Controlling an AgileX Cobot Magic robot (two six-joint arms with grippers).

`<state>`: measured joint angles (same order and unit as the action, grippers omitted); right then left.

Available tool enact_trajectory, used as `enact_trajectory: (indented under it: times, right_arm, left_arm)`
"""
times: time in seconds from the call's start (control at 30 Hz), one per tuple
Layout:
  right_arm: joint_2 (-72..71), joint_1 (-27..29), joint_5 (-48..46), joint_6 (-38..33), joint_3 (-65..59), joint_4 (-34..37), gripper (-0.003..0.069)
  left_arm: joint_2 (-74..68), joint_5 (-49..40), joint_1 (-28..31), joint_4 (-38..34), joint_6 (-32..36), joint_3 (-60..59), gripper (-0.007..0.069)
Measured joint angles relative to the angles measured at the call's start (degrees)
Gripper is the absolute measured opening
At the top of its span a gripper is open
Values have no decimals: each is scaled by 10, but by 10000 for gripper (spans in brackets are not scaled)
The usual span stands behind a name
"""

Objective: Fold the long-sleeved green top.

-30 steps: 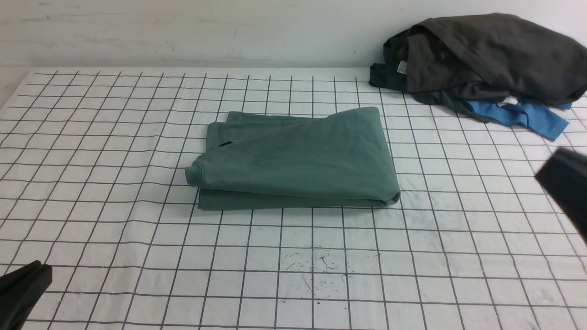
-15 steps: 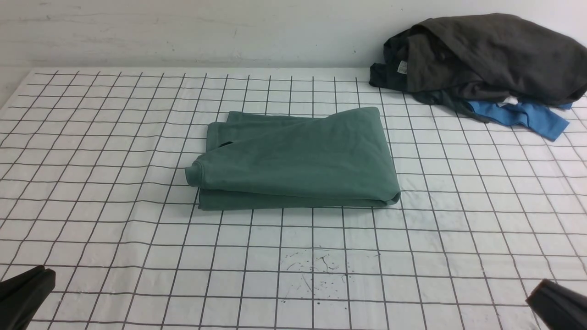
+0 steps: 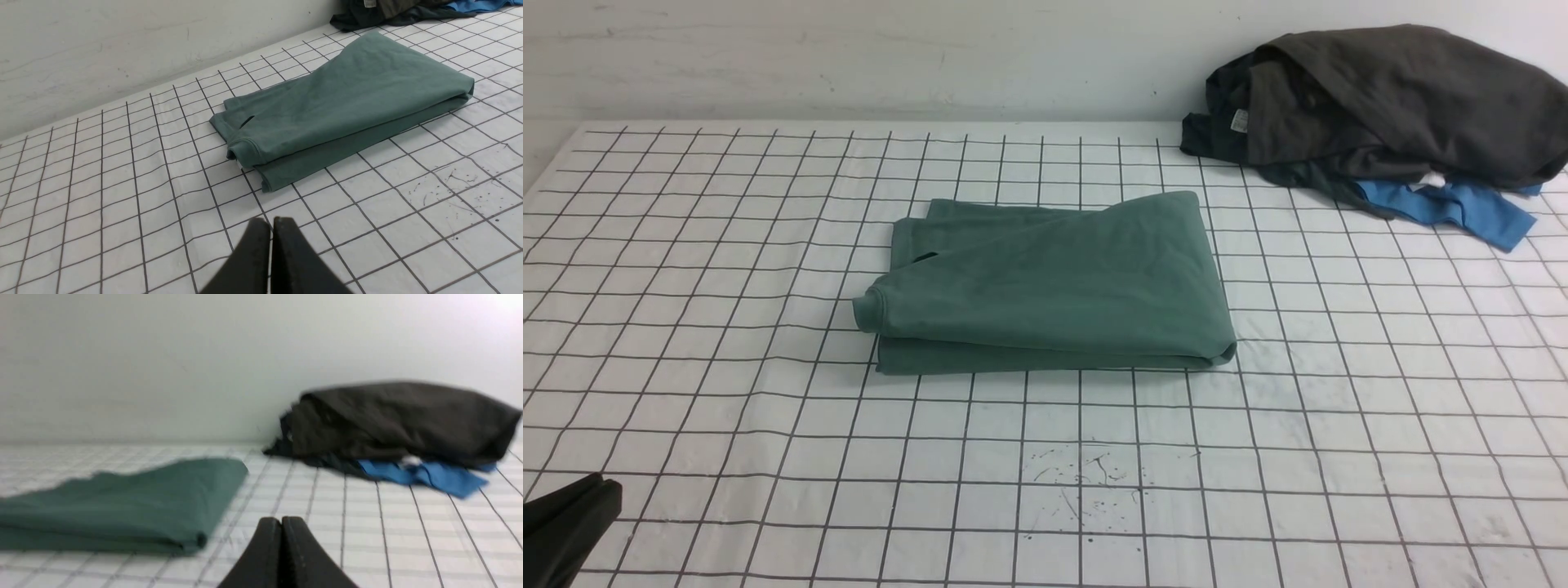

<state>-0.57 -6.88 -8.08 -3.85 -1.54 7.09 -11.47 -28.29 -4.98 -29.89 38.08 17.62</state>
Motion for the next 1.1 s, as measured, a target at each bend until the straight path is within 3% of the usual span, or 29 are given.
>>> enact_trajectory:
  times: [0.2, 0.8, 0.93, 1.1]
  right_arm:
    - [0, 28, -126, -4, 1, -4, -14]
    - [0, 31, -130, -6, 2, -5, -14]
    - [0, 31, -131, -6, 2, -5, -14]
    - [0, 31, -131, -6, 2, -5, -14]
  left_arm:
    - [0, 0, 0, 0, 0, 0, -7]
    - [1, 1, -2, 0, 0, -2, -7]
    - [34, 22, -26, 6, 0, -29, -7]
    - [118, 157, -32, 113, -76, -136, -7]
